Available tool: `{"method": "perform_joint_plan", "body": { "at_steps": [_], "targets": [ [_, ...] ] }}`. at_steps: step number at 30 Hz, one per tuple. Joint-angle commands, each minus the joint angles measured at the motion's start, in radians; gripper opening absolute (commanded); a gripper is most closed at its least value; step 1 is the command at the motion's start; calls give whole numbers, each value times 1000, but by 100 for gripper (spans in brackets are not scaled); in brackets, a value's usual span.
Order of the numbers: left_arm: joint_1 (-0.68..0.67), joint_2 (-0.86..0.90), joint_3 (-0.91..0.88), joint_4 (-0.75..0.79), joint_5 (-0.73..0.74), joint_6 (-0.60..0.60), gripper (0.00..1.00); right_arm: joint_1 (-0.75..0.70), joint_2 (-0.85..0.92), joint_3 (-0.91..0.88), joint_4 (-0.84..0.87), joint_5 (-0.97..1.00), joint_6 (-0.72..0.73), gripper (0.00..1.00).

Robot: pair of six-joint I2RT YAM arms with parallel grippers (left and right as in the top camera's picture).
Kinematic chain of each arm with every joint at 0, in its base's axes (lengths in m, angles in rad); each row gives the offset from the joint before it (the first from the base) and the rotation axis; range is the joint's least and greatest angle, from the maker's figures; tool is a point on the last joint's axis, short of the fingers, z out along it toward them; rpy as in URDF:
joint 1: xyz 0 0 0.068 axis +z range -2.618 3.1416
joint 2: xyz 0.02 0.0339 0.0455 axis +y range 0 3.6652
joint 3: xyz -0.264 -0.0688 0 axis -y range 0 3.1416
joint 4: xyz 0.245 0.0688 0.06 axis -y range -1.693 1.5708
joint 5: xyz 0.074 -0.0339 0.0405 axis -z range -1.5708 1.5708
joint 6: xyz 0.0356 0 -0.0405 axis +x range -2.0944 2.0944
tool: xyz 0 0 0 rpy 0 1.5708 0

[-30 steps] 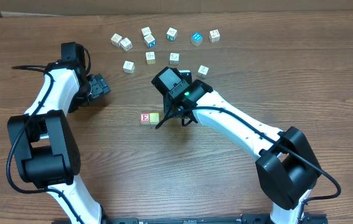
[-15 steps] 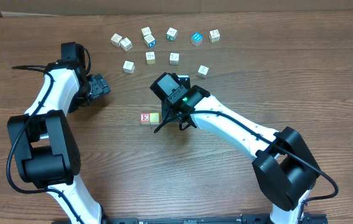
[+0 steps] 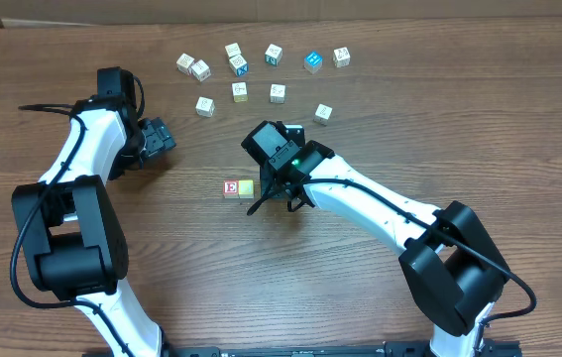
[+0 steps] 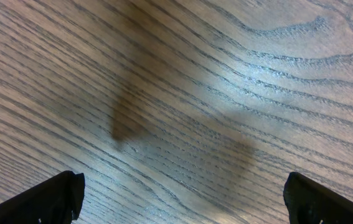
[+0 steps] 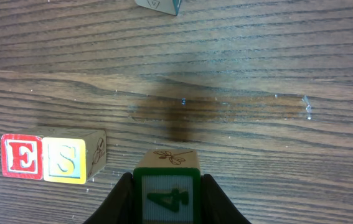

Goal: Form a horizontal line
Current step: 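Carry the green 4 block toward the right end of the E-S row, then lower the green 4 block beside the S block with the right gripper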

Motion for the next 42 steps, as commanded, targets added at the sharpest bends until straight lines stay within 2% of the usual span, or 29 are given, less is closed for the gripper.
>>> {"method": "perform_joint_plan", "body": {
  "at_steps": [1, 28, 42],
  "targets": [
    [-5, -11, -5, 1, -12, -3, 100, 3, -10, -6, 0, 21, 4, 18],
    [-5, -12, -5, 1, -12, -3, 100, 3, -6, -7, -9, 34, 4, 18],
    [-5, -11, -5, 1, -12, -3, 99, 3, -5, -90, 86, 33, 4, 18]
  ]
}}
